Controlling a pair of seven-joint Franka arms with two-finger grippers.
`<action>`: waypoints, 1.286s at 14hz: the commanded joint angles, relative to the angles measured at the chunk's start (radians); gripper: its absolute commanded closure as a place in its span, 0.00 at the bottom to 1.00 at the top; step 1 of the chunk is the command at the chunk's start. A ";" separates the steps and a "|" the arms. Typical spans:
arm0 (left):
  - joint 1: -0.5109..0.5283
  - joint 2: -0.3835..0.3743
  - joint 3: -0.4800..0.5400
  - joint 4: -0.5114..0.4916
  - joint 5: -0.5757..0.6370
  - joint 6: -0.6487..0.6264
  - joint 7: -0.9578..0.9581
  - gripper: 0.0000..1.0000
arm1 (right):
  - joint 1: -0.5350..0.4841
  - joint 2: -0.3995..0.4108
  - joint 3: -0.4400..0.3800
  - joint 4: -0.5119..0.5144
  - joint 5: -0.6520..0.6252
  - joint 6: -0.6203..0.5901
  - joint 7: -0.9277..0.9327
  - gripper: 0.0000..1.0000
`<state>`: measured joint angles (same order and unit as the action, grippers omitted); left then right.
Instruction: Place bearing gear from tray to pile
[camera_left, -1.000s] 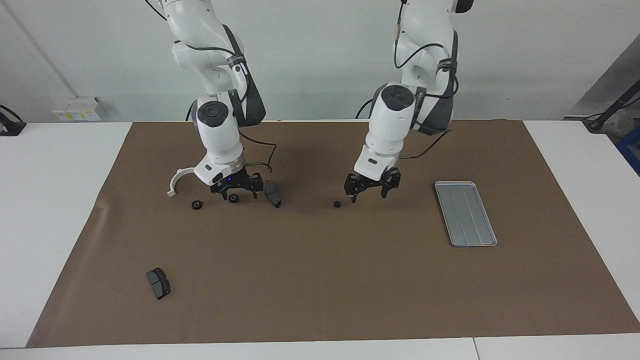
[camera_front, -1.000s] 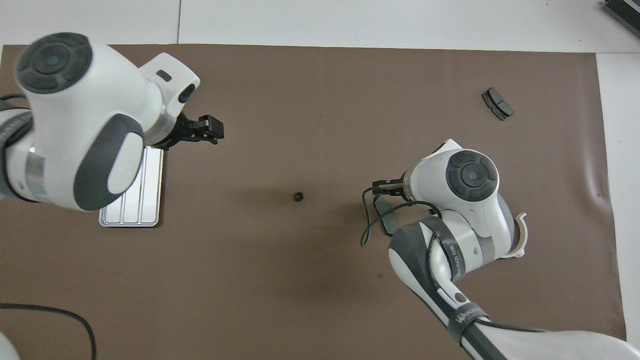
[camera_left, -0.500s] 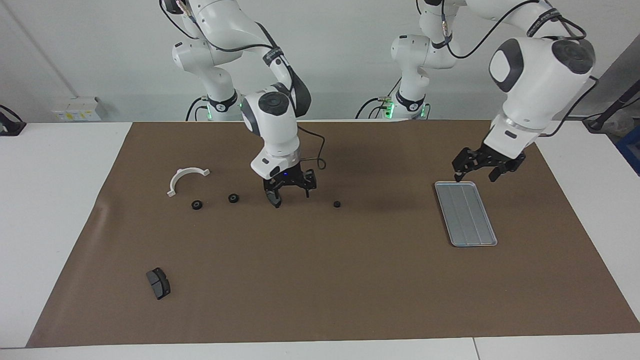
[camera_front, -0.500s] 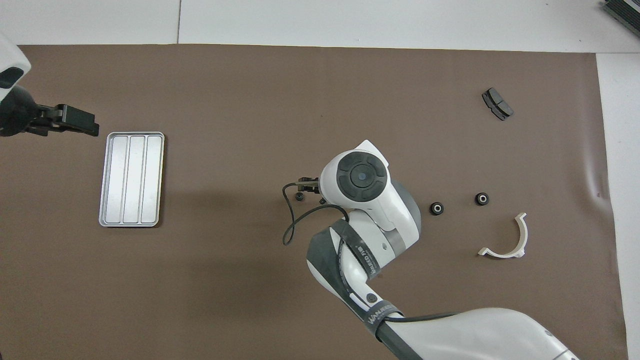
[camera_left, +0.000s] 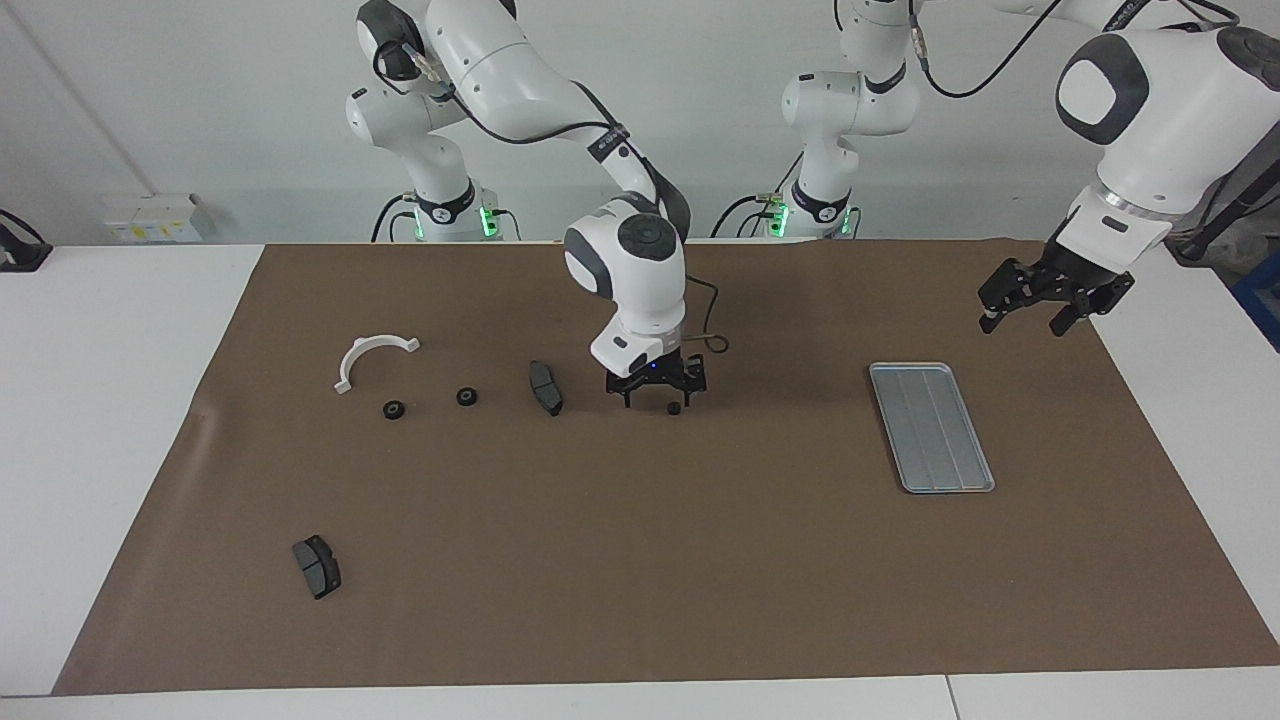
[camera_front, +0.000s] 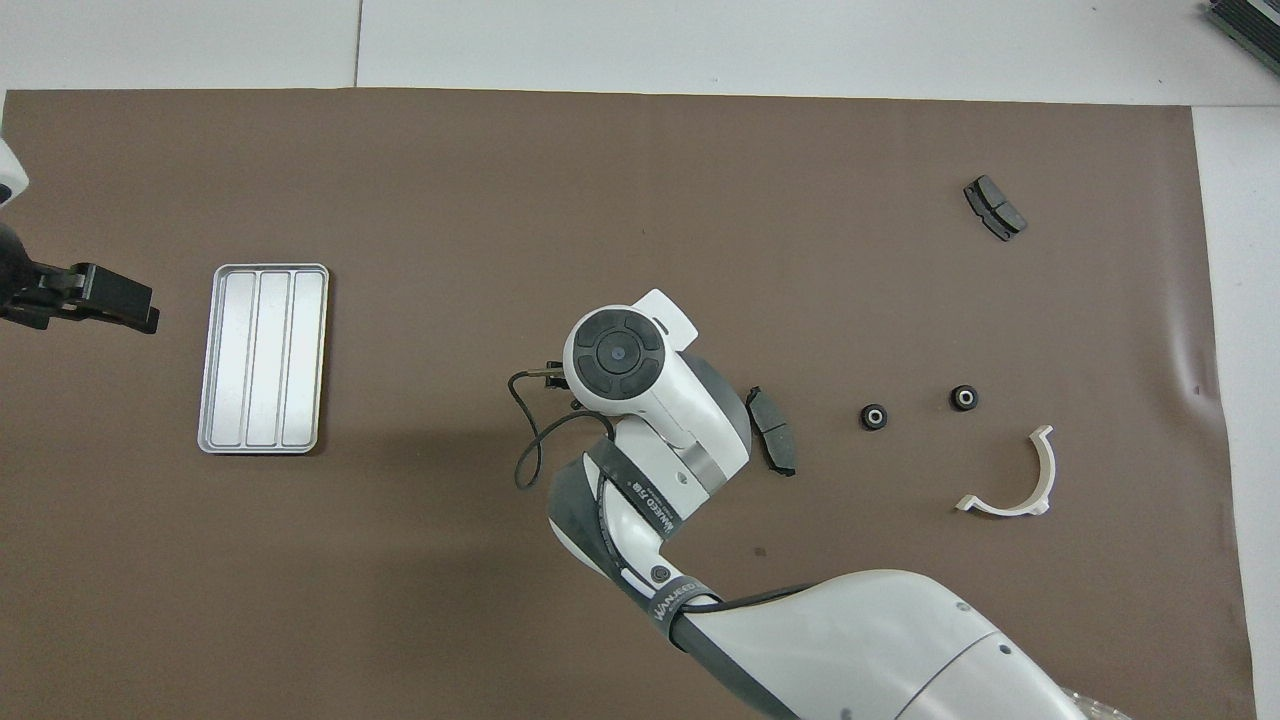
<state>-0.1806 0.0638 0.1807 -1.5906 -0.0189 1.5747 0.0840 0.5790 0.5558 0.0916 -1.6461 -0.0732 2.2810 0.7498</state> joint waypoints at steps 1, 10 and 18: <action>-0.066 -0.071 0.000 -0.103 0.036 0.005 -0.127 0.00 | 0.004 0.013 -0.001 0.012 -0.030 0.009 0.029 0.05; -0.030 -0.170 0.011 -0.220 0.060 0.065 -0.060 0.00 | 0.036 0.013 -0.003 -0.024 -0.031 0.052 0.029 0.74; -0.013 -0.159 0.008 -0.207 0.059 0.168 -0.029 0.00 | -0.066 -0.048 -0.021 -0.043 -0.071 0.043 -0.001 1.00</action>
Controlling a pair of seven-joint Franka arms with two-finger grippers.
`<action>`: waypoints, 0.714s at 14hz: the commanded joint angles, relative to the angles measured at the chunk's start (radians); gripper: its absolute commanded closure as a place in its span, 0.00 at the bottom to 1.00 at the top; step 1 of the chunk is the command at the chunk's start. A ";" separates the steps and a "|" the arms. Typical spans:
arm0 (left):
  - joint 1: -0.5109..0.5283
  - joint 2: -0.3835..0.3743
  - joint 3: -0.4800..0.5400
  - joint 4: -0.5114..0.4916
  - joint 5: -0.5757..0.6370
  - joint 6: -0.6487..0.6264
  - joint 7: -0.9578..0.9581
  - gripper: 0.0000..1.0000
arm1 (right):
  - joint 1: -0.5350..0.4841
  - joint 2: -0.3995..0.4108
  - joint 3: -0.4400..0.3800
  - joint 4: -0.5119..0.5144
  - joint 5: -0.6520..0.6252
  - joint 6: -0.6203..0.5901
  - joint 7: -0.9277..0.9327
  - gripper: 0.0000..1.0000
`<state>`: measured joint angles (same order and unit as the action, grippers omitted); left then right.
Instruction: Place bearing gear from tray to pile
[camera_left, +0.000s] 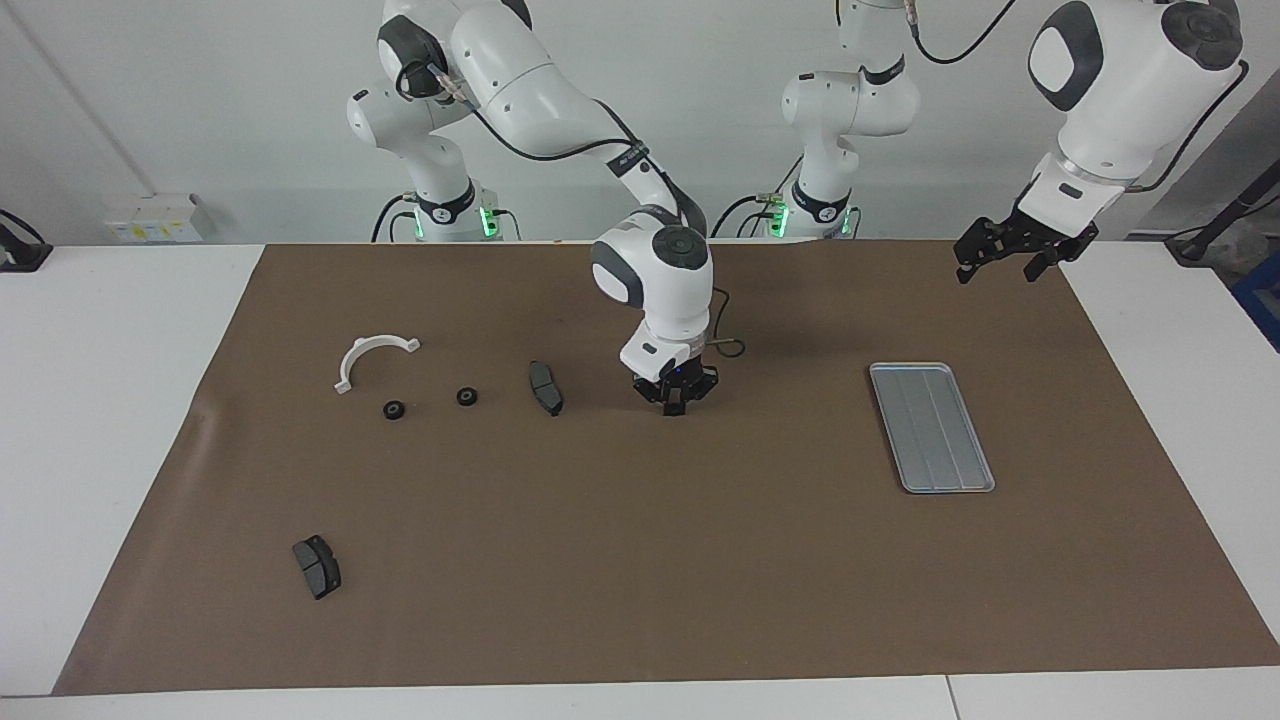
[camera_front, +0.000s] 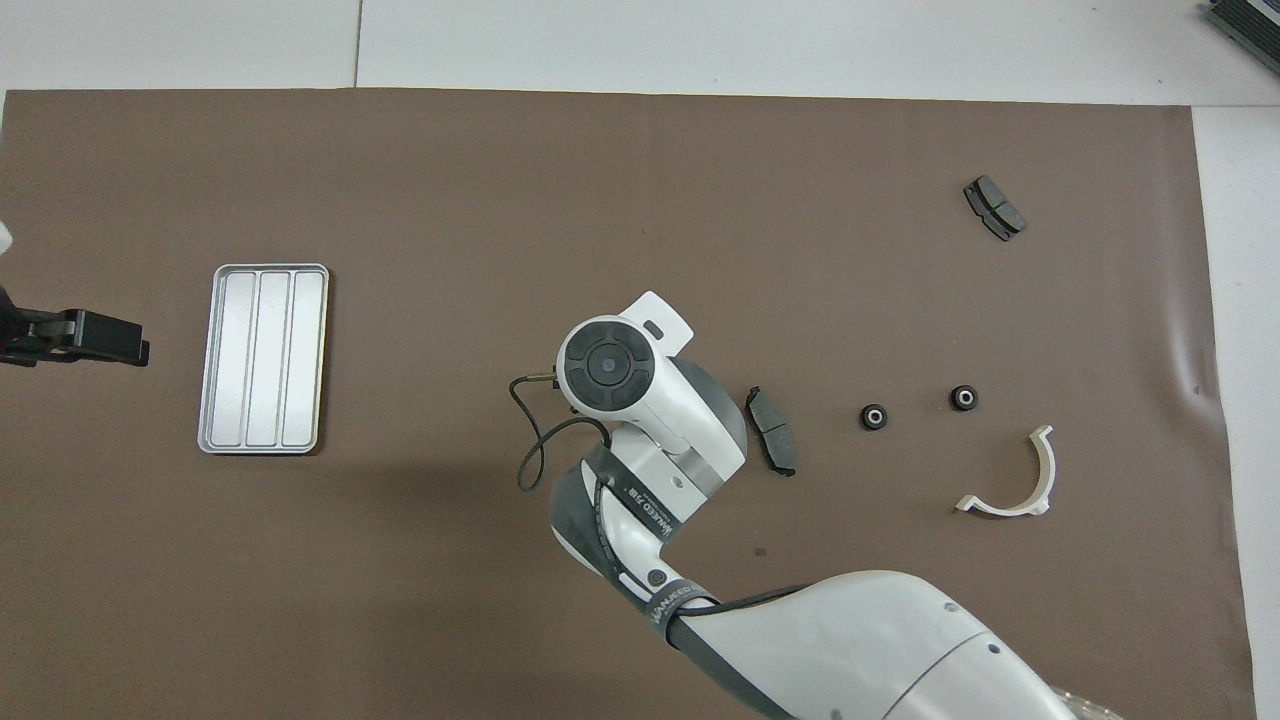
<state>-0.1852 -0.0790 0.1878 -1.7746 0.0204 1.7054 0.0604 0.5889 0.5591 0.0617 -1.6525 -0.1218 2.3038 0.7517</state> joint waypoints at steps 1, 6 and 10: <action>-0.008 -0.012 0.001 -0.016 0.019 0.039 -0.005 0.00 | -0.102 -0.079 0.009 -0.049 -0.022 0.017 -0.034 1.00; -0.005 0.028 0.001 0.050 0.010 0.045 0.001 0.00 | -0.315 -0.191 0.010 -0.200 -0.018 0.025 -0.322 1.00; 0.006 0.189 -0.004 0.269 -0.020 -0.077 0.003 0.00 | -0.470 -0.182 0.012 -0.245 -0.004 0.059 -0.504 1.00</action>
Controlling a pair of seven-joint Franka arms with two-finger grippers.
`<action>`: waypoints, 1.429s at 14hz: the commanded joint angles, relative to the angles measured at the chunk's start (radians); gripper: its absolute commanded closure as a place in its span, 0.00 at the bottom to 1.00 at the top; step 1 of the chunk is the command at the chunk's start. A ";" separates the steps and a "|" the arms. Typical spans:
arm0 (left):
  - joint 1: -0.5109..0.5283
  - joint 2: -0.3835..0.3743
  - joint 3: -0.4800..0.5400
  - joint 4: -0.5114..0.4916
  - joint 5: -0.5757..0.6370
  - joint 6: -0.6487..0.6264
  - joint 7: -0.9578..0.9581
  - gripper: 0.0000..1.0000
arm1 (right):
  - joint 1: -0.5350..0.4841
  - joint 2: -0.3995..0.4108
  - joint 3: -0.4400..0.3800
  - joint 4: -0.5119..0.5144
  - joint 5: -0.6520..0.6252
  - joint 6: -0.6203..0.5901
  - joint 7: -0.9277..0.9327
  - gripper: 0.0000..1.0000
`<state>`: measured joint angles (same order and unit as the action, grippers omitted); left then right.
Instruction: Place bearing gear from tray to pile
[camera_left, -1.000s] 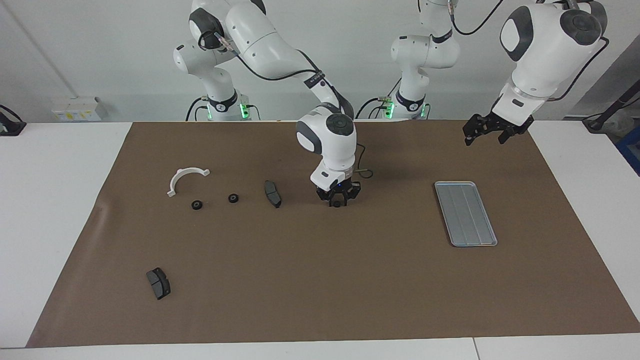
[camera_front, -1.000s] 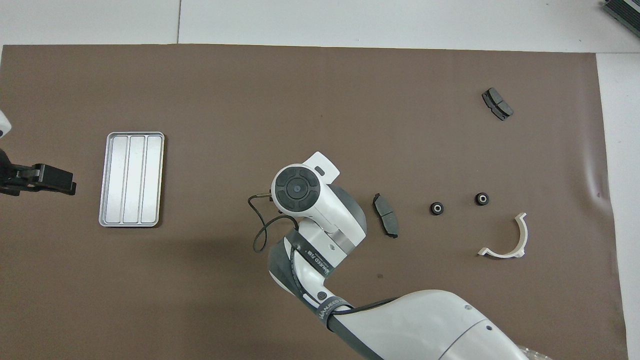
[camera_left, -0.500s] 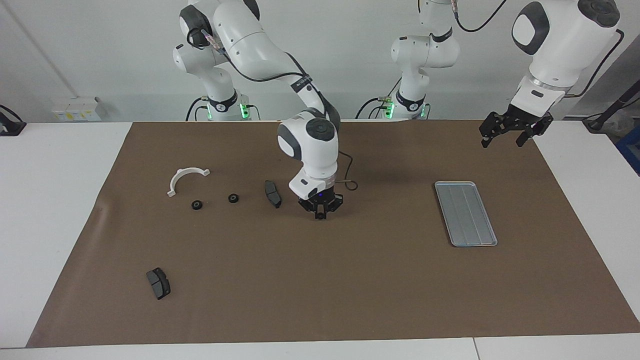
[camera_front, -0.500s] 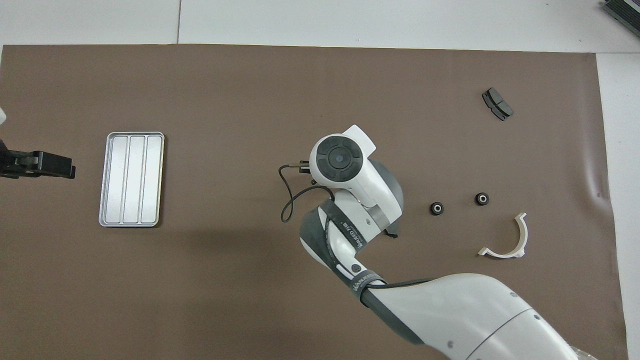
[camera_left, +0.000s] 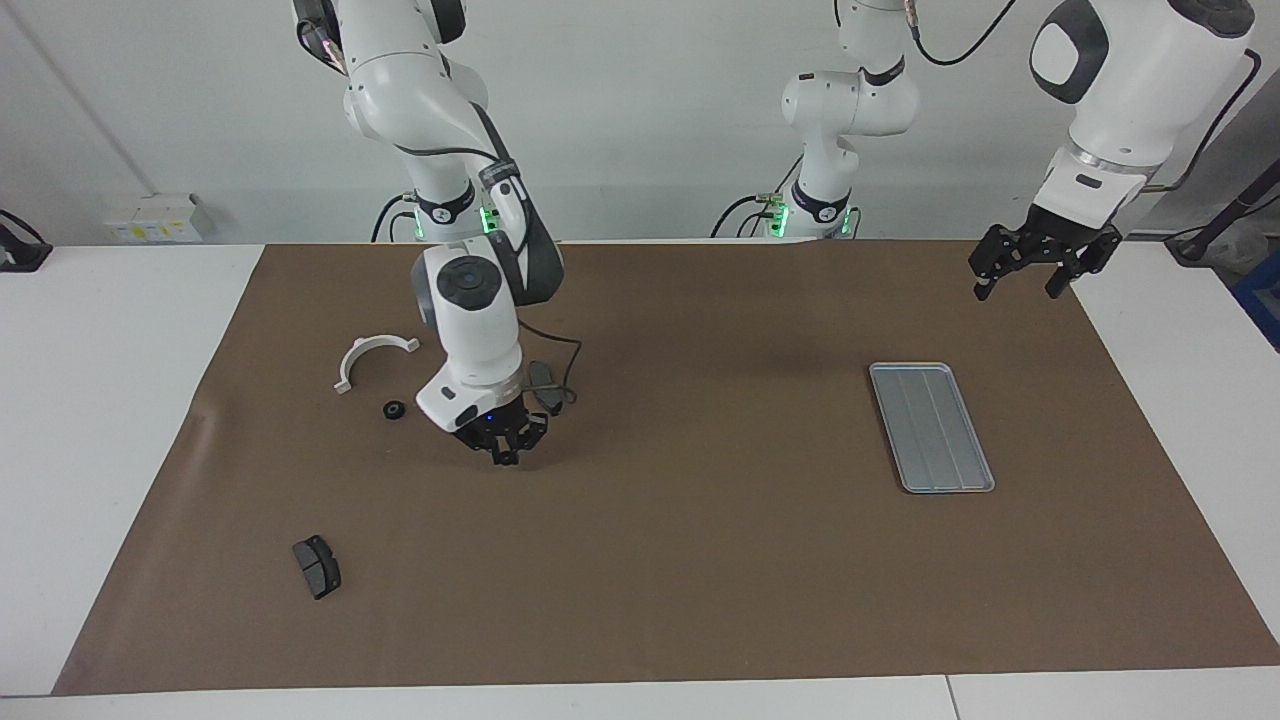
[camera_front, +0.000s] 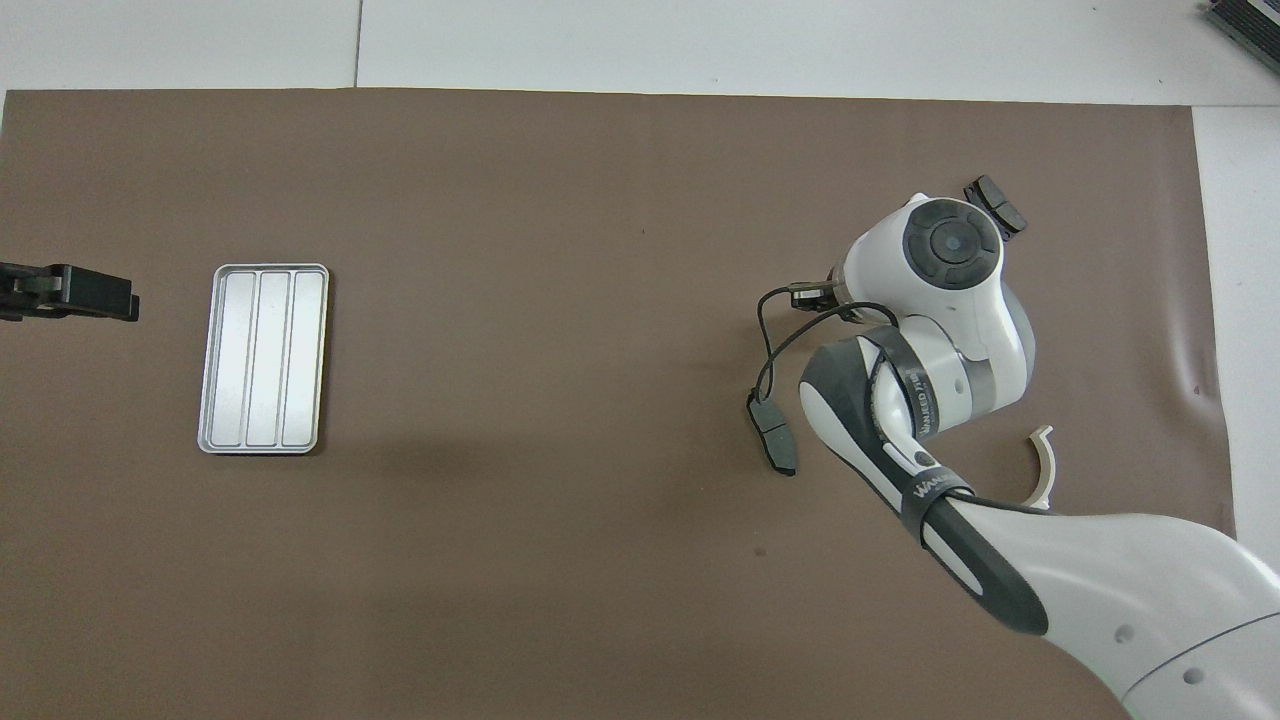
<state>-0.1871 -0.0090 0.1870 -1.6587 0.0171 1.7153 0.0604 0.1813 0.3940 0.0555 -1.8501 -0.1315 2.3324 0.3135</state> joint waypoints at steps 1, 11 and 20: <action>0.008 0.173 -0.001 0.233 -0.023 -0.121 0.003 0.00 | -0.090 -0.008 0.020 -0.047 0.007 0.031 -0.094 1.00; 0.006 0.119 0.006 0.166 -0.025 -0.114 0.009 0.00 | -0.121 0.023 0.020 -0.008 0.052 0.096 -0.100 0.00; 0.005 0.086 0.003 0.074 -0.089 0.012 0.012 0.00 | -0.118 -0.303 0.020 -0.021 0.053 -0.165 -0.019 0.00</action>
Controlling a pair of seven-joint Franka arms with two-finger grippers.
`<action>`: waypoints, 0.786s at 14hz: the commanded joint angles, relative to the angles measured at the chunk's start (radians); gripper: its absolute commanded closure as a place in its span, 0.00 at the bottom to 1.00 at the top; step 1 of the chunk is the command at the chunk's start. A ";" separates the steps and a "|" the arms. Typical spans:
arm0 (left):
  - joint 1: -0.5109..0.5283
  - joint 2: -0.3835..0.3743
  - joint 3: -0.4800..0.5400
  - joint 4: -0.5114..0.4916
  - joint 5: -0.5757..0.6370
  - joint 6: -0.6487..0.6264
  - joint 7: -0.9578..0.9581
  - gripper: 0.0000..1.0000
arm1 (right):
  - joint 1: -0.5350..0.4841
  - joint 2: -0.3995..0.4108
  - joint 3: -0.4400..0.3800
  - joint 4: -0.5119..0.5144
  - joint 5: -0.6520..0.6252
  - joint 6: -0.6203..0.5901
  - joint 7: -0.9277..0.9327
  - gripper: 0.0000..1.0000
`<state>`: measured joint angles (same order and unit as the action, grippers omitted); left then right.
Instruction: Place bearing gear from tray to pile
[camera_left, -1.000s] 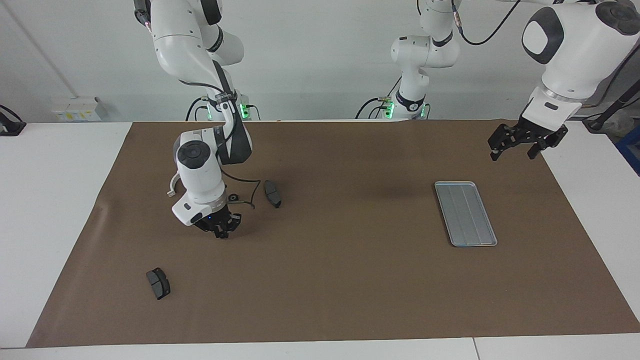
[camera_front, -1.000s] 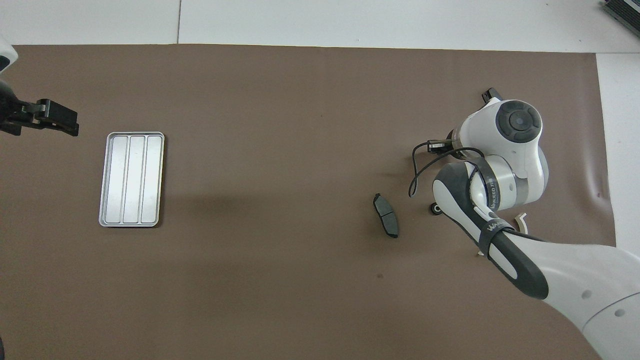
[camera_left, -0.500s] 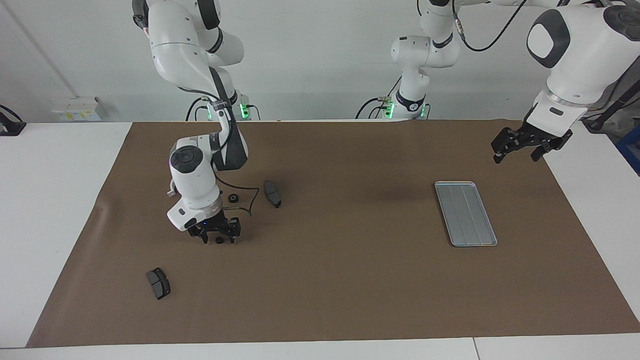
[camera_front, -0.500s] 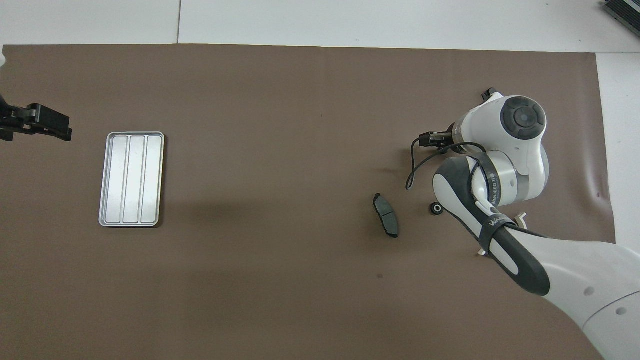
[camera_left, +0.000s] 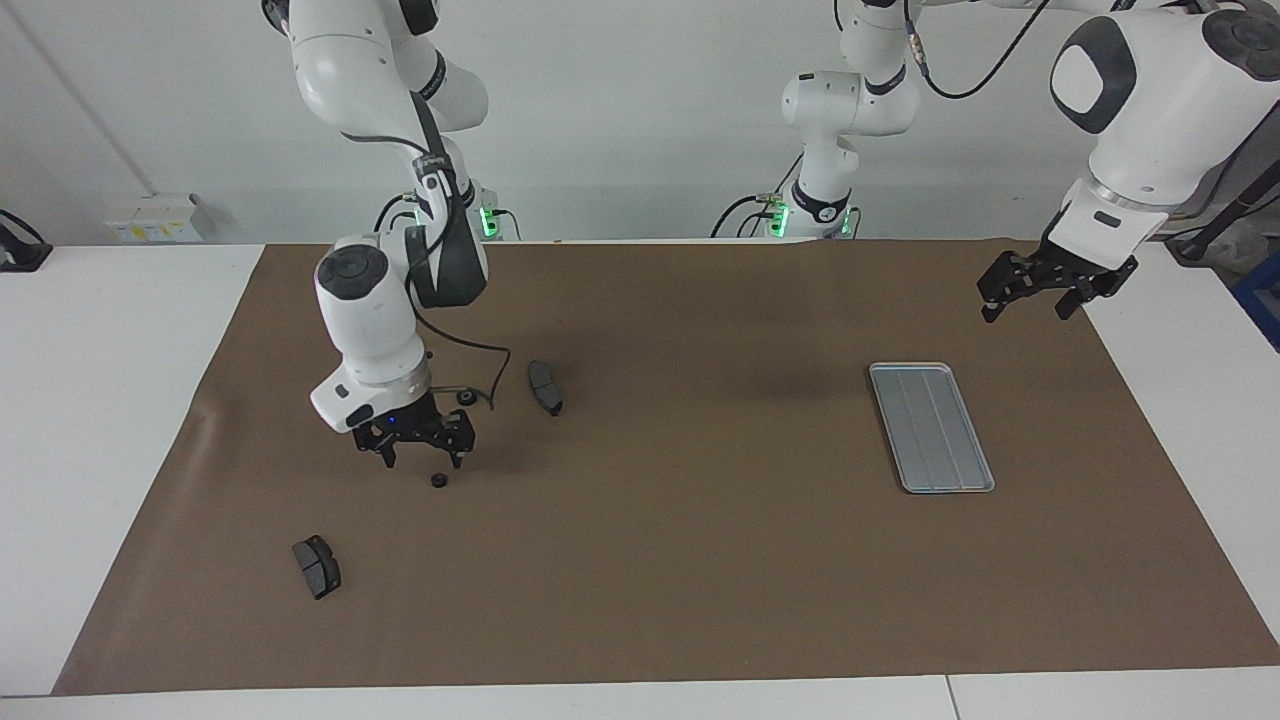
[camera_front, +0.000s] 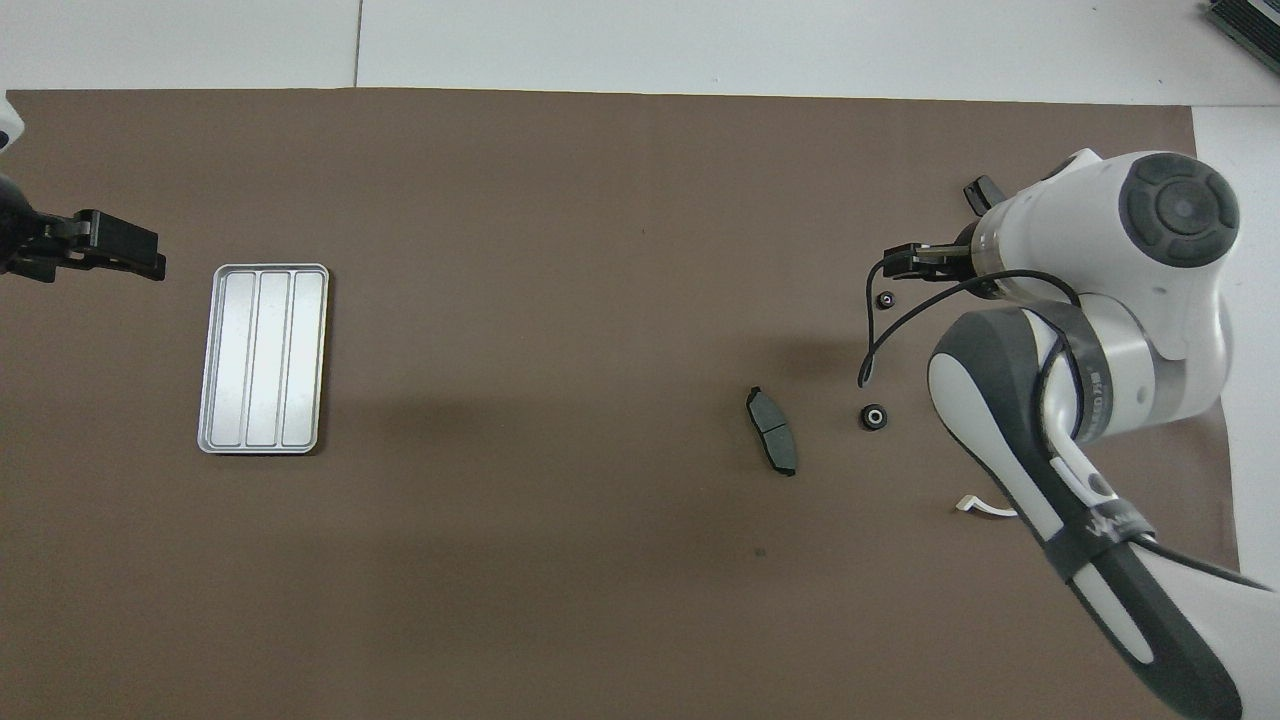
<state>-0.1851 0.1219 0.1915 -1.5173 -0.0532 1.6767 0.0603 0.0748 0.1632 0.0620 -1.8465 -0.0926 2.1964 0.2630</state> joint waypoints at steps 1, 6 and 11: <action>0.003 -0.047 0.000 -0.067 -0.019 0.049 0.012 0.00 | -0.012 -0.098 0.015 -0.010 0.014 -0.088 0.030 0.00; 0.004 -0.057 0.002 -0.066 -0.017 0.037 0.007 0.00 | -0.016 -0.162 0.013 0.146 0.066 -0.355 -0.004 0.00; 0.004 -0.061 0.002 -0.064 -0.017 0.037 0.003 0.00 | -0.053 -0.181 0.004 0.233 0.080 -0.555 -0.091 0.00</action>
<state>-0.1850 0.0904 0.1934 -1.5468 -0.0602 1.6971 0.0603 0.0516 -0.0165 0.0585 -1.6313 -0.0420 1.6916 0.2206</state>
